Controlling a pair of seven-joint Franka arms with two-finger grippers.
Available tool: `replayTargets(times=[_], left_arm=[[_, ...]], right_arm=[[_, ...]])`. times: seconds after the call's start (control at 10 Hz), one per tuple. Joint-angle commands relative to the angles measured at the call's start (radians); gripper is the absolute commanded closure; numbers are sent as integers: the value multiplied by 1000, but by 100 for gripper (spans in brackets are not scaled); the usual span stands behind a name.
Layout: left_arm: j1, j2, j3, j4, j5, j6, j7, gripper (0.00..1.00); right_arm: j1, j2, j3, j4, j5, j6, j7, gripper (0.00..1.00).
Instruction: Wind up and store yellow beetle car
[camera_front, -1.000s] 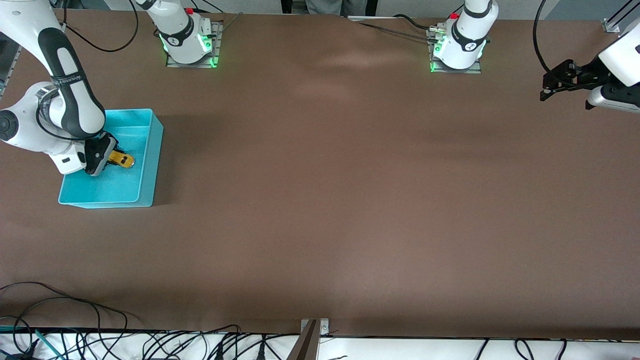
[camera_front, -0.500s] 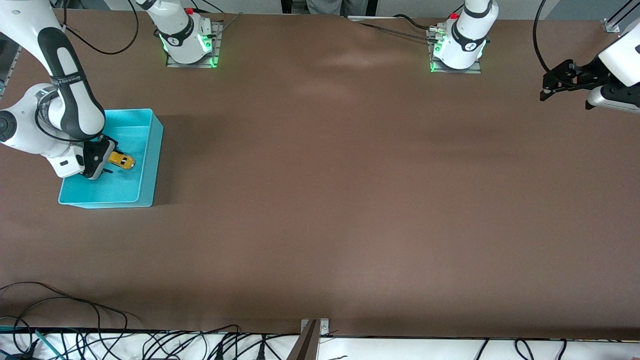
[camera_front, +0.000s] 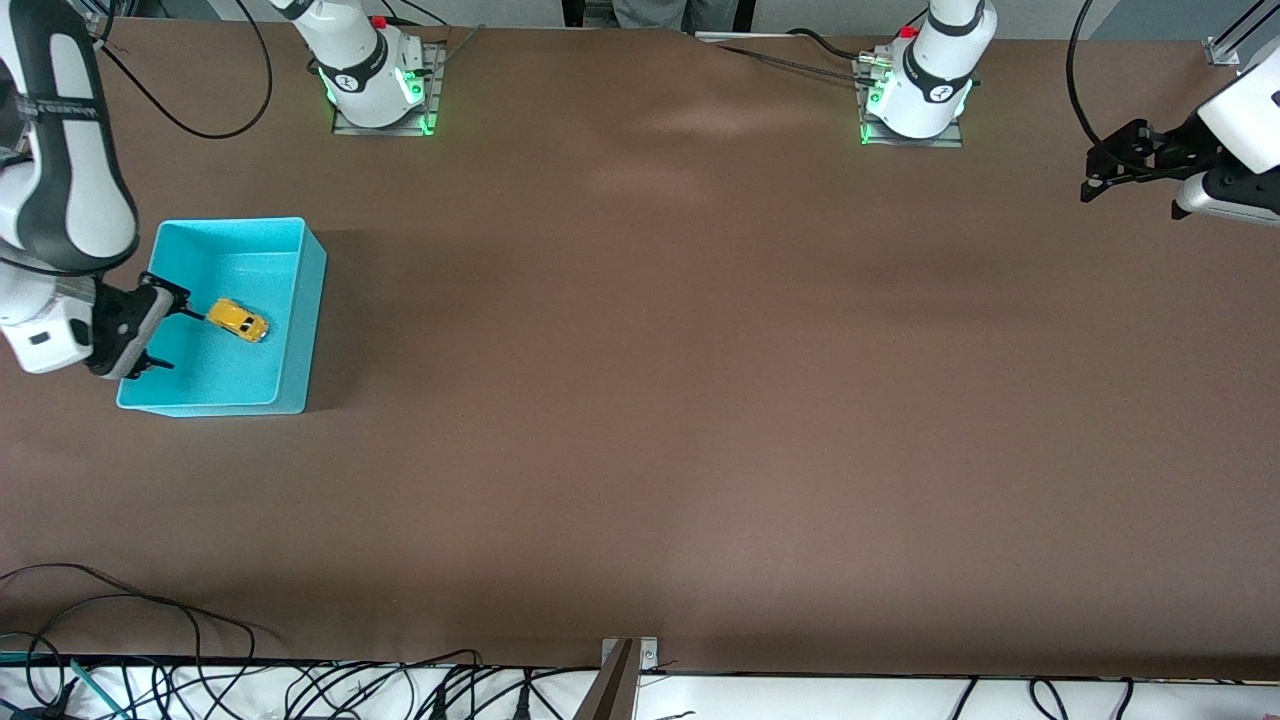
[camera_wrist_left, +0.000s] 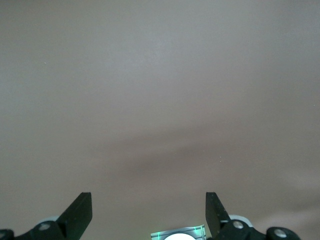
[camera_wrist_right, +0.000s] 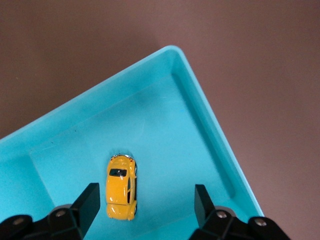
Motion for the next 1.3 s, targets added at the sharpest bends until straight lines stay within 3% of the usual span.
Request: replayTargets(times=[0.0,0.2,0.5,0.7,0.9,1.2], left_arm=[[2,19,0,40,-18,-24,-10,0],[2,19,0,40,-19,-24,-10,0],[2,19,0,40,-18,-24,-10,0],[1,19,0,40,-19,-24,-10,0],[2,19,0,40,-18,-24,-10,0],[1,19,0,40,-19,-24,-10,0]], right_arm=[[14,13,3,168,-36,-198,228,14],[38,11,2,249,-38,-299,472,12],[54,10,17,316,-41,-313,723,12],[60,-8,17,326,-41,-314,854,2],[58,-24,17,361,-39,-392,1034,1],[96,-25,15,396,-123,-416,1090,0]])
